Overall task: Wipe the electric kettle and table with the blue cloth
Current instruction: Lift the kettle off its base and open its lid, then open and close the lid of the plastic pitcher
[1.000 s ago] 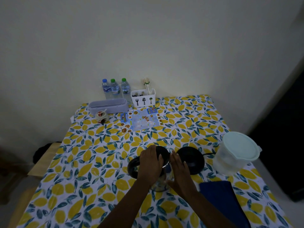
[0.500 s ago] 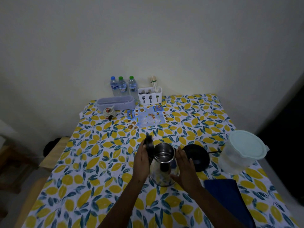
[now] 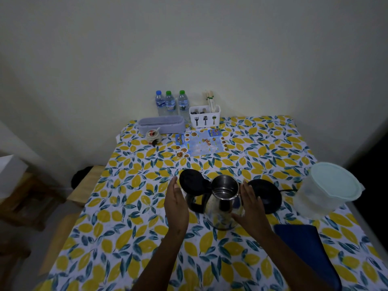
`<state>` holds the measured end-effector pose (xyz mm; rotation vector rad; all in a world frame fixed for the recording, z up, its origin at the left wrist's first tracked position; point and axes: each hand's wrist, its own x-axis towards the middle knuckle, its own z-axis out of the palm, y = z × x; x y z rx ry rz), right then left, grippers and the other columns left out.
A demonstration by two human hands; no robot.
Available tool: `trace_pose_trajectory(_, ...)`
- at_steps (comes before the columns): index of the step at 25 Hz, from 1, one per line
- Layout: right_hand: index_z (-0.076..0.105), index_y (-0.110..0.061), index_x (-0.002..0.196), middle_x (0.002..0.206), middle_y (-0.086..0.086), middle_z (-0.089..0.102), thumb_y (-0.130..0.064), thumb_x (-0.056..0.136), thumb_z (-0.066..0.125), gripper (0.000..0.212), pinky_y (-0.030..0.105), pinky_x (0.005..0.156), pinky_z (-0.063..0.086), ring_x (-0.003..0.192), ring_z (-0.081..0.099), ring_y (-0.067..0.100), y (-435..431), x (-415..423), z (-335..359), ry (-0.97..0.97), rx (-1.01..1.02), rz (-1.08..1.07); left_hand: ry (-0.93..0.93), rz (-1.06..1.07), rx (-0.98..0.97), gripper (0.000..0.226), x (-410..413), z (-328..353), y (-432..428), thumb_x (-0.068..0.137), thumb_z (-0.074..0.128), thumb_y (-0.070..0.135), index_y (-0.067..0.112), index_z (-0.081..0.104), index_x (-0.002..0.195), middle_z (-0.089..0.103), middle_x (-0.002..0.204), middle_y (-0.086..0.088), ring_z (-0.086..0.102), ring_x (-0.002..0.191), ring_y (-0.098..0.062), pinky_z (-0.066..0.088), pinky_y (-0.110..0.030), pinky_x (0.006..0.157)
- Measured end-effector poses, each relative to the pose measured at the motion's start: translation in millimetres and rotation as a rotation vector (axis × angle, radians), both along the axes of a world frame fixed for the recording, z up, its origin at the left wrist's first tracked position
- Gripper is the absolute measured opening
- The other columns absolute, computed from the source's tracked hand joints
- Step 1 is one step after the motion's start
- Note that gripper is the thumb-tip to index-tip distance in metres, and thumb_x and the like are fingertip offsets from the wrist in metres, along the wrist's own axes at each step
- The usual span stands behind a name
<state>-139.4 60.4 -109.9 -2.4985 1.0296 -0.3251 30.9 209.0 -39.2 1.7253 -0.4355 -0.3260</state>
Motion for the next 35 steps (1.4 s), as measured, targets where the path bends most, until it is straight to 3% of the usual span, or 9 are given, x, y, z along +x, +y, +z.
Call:
trace_pose_trajectory(3, 0.011, -0.017, 0.151, 0.158, -0.006, 0.0, -0.042, 0.083, 0.068, 0.092, 0.05, 0.117, 0.012, 0.145, -0.006, 0.013, 12.0, -7.1, 2.5, -0.075, 0.011, -0.012, -0.394, -0.056, 0.08, 0.046, 0.0, 11.1, 4.5, 0.1, 0.038, 0.031, 0.018, 0.038, 0.144, 0.04, 0.151, -0.003, 0.031, 0.142, -0.013, 0.03, -0.032, 0.114)
trace_pose_trajectory(8, 0.015, -0.023, 0.15, 0.157, -0.009, 0.008, -0.04, 0.086, 0.065, 0.083, 0.038, 0.116, 0.009, 0.147, 0.001, 0.012, 35.8, -46.0, 4.5, -0.158, 0.007, -0.122, -0.615, -0.358, 0.131, 0.044, -28.1, 12.5, -12.1, 0.1, 0.041, 0.032, 0.018, 0.039, 0.142, 0.04, 0.151, 0.001, 0.021, 0.143, -0.003, 0.022, -0.025, 0.117)
trace_pose_trajectory(14, 0.021, -0.018, 0.149, 0.156, -0.004, 0.018, -0.035, 0.088, 0.065, 0.077, 0.04, 0.119, 0.013, 0.145, 0.008, 0.011, 31.7, -128.1, 3.0, -0.19, 0.088, -0.411, -0.584, -0.778, 0.182, 0.046, -104.1, -2.4, -68.0, 0.1, 0.042, 0.037, 0.023, 0.037, 0.144, 0.035, 0.154, 0.007, 0.018, 0.142, 0.0, 0.023, -0.027, 0.117)
trace_pose_trajectory(19, 0.035, -0.008, 0.144, 0.154, 0.011, 0.032, -0.026, 0.089, 0.064, 0.064, 0.042, 0.116, 0.024, 0.144, 0.025, 0.026, 1.1, -199.3, 1.5, -0.226, 0.132, -0.637, -0.579, -1.006, 0.196, 0.054, -161.9, -15.6, -119.5, 0.099, 0.046, 0.036, 0.022, 0.029, 0.148, 0.028, 0.157, 0.005, 0.012, 0.142, 0.0, 0.023, -0.028, 0.117)
trace_pose_trajectory(24, 0.041, -0.008, 0.14, 0.148, 0.014, 0.041, -0.02, 0.091, 0.061, 0.054, 0.045, 0.111, 0.035, 0.137, 0.037, 0.028, -51.0, -258.1, 8.0, -0.349, 0.13, -0.734, -0.565, -1.095, 0.238, 0.057, -214.8, -17.3, -177.3, 0.098, 0.047, 0.04, 0.025, 0.027, 0.148, 0.027, 0.158, 0.005, 0.019, 0.146, -0.01, 0.022, -0.025, 0.115)
trace_pose_trajectory(28, 0.05, -0.005, 0.13, 0.132, 0.015, 0.055, -0.017, 0.093, 0.057, 0.039, 0.03, 0.1, 0.035, 0.122, 0.051, 0.029, -115.2, -280.1, 13.7, -0.461, 0.143, -0.786, -0.647, -1.067, 0.247, 0.054, -236.4, -19.1, -219.5, 0.098, 0.047, 0.037, 0.021, 0.031, 0.147, 0.03, 0.157, 0.001, 0.021, 0.147, -0.015, 0.026, -0.037, 0.12)
trace_pose_trajectory(32, 0.054, -0.006, 0.124, 0.125, 0.011, 0.059, -0.021, 0.097, 0.051, 0.031, 0.033, 0.098, 0.042, 0.112, 0.055, 0.022, -185.6, -279.1, 17.5, -0.562, 0.265, -0.766, -0.813, -1.051, 0.345, 0.061, -253.5, -16.0, -264.4, 0.097, 0.045, 0.043, 0.016, 0.026, 0.148, 0.024, 0.159, -0.006, 0.012, 0.149, -0.023, 0.015, -0.046, 0.122)
trace_pose_trajectory(35, 0.058, -0.021, 0.107, 0.104, -0.006, 0.061, -0.033, 0.098, 0.047, 0.019, 0.01, 0.08, 0.039, 0.095, 0.056, 0.007, -226.6, -265.2, 18.5, -0.595, 0.425, -0.622, -0.893, -1.047, 0.548, 0.084, -263.4, -20.6, -288.0, 0.089, 0.046, 0.061, 0.014, 0.015, 0.151, 0.011, 0.162, -0.011, 0.002, 0.15, -0.03, 0.004, -0.048, 0.121)
